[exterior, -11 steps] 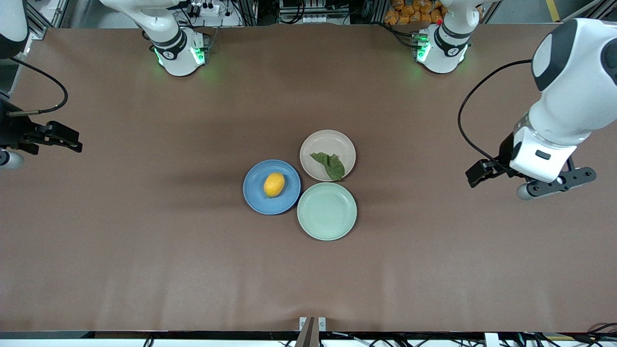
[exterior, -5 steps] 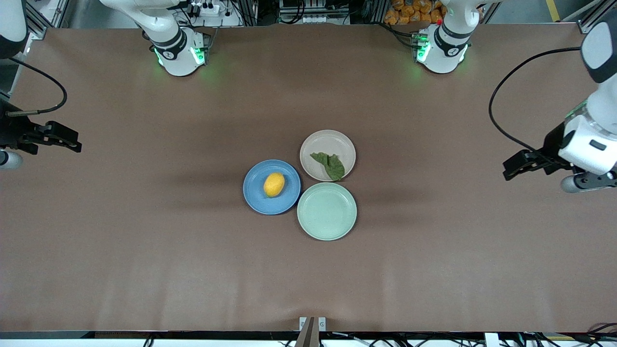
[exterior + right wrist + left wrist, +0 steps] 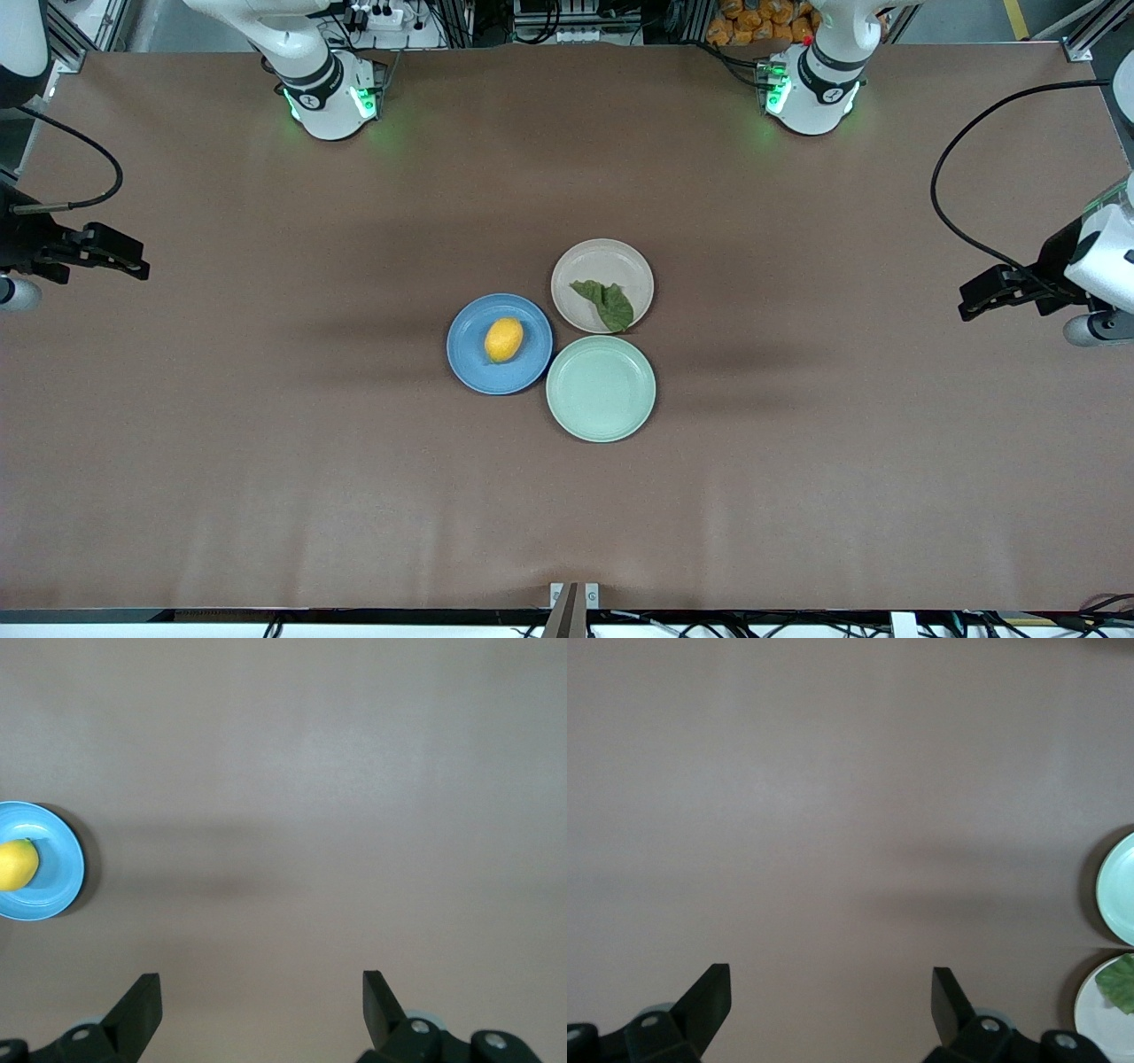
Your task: Place lemon and lettuce in plates
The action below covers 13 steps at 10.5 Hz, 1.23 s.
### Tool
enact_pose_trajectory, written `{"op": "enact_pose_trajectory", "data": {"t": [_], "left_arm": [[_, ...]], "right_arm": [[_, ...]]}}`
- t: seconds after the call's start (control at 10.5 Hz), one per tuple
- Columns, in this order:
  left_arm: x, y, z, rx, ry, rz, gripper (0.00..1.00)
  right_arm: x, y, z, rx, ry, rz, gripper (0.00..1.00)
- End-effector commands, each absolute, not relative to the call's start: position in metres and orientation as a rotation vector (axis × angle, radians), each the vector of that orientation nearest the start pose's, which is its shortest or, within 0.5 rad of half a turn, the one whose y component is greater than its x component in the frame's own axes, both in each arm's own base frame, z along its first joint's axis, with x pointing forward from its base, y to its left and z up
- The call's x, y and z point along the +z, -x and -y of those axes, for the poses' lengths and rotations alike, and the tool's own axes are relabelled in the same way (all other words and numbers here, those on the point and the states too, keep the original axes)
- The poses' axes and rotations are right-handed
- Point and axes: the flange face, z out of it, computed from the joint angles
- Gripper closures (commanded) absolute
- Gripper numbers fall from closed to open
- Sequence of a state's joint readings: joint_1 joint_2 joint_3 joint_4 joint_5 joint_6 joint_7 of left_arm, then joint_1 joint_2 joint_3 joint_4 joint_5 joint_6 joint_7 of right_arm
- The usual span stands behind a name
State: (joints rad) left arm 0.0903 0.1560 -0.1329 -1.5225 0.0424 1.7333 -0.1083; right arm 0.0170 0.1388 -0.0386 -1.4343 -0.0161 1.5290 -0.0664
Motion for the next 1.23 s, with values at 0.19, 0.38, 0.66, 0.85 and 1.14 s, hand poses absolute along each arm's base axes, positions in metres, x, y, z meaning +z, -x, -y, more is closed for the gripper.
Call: {"op": "enact_pose_trajectory", "data": {"t": [0.19,0.38,0.66,0.85,1.14], "left_arm": [[0.572,-0.609,0.017,-0.055,3.137,0.056,0.0],[0.577,-0.605,0.023,-0.037,3.151,0.049,0.0],[0.597,-0.591,0.03,-0.039,3.15,0.032,0.0],[0.605,-0.585,0.032,-0.027,3.149,0.027,0.0],[0.618,-0.573,0.033,-0.02,3.161,0.027,0.0]], "right_arm": [[0.616,-0.586,0.014,0.048,3.169,0.067,0.0],[0.618,-0.593,0.013,-0.037,3.169,0.069,0.0],[0.619,-0.591,0.008,-0.029,3.138,-0.028,0.0],[0.622,-0.589,0.007,-0.036,3.134,-0.031,0.0],[0.626,-0.585,0.004,-0.022,3.134,-0.023,0.0]]}}
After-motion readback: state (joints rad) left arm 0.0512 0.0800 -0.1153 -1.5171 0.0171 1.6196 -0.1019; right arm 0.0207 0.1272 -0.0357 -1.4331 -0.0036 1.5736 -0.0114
